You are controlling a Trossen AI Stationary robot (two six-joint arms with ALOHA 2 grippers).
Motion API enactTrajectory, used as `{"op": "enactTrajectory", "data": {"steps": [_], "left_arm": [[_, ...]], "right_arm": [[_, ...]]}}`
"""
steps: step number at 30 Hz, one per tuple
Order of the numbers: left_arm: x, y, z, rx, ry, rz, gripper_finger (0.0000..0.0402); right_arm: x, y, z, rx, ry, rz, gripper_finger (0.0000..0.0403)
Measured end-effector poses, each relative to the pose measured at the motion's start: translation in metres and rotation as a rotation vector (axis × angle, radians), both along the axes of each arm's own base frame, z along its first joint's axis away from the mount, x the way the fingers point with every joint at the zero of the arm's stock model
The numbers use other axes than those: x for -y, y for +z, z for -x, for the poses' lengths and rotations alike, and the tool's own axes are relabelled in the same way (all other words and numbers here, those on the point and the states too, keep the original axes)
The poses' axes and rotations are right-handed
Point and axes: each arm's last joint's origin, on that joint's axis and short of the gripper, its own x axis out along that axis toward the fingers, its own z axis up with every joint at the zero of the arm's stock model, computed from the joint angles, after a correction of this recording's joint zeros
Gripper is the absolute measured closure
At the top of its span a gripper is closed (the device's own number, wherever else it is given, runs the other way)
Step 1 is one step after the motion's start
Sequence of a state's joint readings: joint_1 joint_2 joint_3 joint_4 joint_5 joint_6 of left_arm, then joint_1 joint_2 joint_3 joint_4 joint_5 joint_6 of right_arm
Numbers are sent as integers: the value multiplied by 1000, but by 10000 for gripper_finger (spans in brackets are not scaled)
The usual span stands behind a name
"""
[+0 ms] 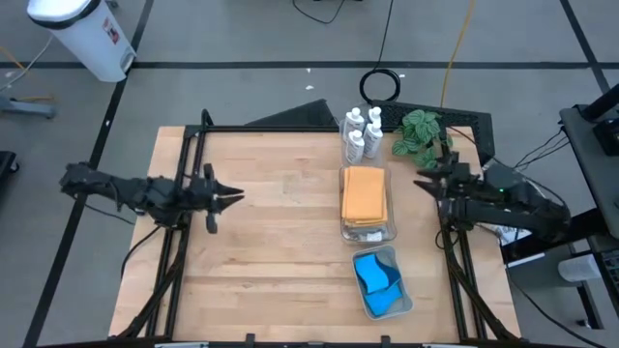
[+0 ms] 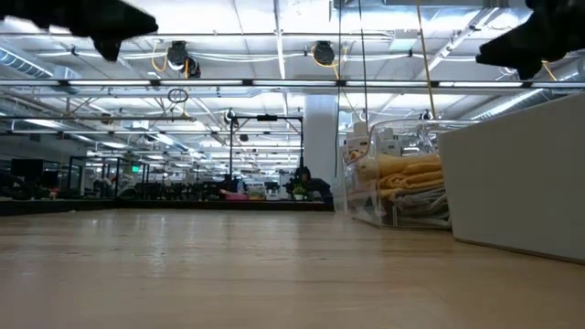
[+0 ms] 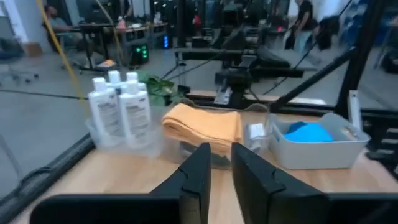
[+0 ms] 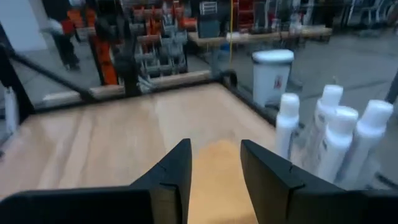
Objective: Pick & Place Kitchen Items
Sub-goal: Return to Home Position
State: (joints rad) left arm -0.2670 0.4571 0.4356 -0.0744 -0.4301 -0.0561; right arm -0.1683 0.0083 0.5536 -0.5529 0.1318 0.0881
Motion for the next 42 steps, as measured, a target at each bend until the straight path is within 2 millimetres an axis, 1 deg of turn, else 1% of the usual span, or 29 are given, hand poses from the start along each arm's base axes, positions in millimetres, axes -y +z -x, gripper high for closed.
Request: {"op": "enactTrajectory", "data": {"steps": [1, 3, 5, 7, 9, 11, 13, 16, 17, 18, 19, 21, 23, 26, 42], "left_arm": [[0, -10, 1, 24, -7, 9, 336], [-1, -28, 3, 61, -4, 17, 337], [-1, -40, 3, 98, -6, 26, 336], [-1, -49, 4, 123, 5, 39, 336], [-1, -56, 4, 130, 9, 41, 337], [-1, -62, 3, 110, 15, 33, 336], [-1, -65, 3, 100, 17, 32, 337], [-1, -68, 3, 71, 14, 26, 336], [-1, -69, 3, 57, 14, 21, 337], [-1, -71, 3, 41, 14, 7, 336], [-1, -72, 3, 24, 13, -9, 336], [-1, -74, 3, 0, 11, -36, 337], [-1, -75, 3, -5, 9, -51, 336], [-1, -75, 3, -4, 9, -53, 336], [-1, -74, 3, -1, 9, -50, 336]], "right_arm": [[1, -3, -3, -22, -2, 9, 290], [3, -4, -14, -2, -4, 45, 289], [4, -14, -20, -23, -27, 73, 289], [6, -17, -24, 47, -55, 113, 290], [6, -25, -28, 114, -56, 146, 292], [8, -39, -37, 141, -51, 154, 293], [9, -55, -44, 149, -59, 132, 293], [11, -73, -51, 207, -84, 80, 291], [11, -82, -53, 191, -83, 74, 291], [12, -84, -54, 186, -82, 78, 291], [11, -82, -54, 220, -79, 86, 291], [11, -81, -53, 234, -84, 88, 291], [11, -91, -55, 136, -72, 71, 291], [12, -92, -56, 114, -71, 70, 292], [12, -92, -57, 123, -76, 70, 292]]}}
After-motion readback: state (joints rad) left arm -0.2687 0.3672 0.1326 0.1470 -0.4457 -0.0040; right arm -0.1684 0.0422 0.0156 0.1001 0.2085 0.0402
